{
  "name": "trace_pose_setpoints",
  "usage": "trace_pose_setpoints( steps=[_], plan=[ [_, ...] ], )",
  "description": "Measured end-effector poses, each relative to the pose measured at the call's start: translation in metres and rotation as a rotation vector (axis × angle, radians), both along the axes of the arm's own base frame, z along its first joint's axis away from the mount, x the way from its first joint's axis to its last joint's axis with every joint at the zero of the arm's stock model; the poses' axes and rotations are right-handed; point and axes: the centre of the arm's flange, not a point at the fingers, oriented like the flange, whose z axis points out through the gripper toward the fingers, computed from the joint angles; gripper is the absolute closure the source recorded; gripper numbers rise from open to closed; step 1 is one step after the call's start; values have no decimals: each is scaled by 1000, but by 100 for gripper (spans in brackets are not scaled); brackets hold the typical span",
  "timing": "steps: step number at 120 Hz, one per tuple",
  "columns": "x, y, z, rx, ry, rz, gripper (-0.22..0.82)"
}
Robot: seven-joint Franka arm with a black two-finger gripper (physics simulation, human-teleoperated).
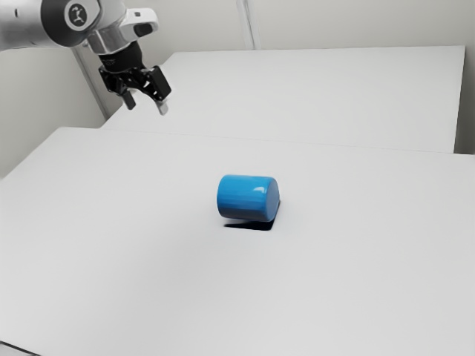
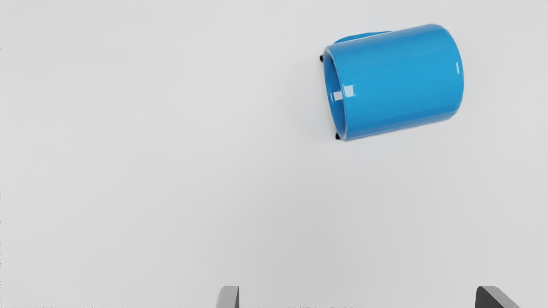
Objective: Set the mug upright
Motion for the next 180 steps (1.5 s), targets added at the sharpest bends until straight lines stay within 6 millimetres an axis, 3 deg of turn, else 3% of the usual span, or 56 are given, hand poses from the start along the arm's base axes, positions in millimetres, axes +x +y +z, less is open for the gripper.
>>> trace_pose_setpoints(
  steps=[17,39,54,83,105,149,161,180],
  plan=[
    [-1,15,3,-2,-1,26,0],
    [0,6,-2,0,7,9,0],
    [2,5,-21,-26,24,16,0],
    [7,22,-94,-200,97,122,0],
    [28,33,-145,-365,108,169,0],
    [53,39,-252,-560,149,62,0],
    [63,47,-272,-610,128,35,0],
    [79,49,-286,-669,76,-27,0]
  ],
)
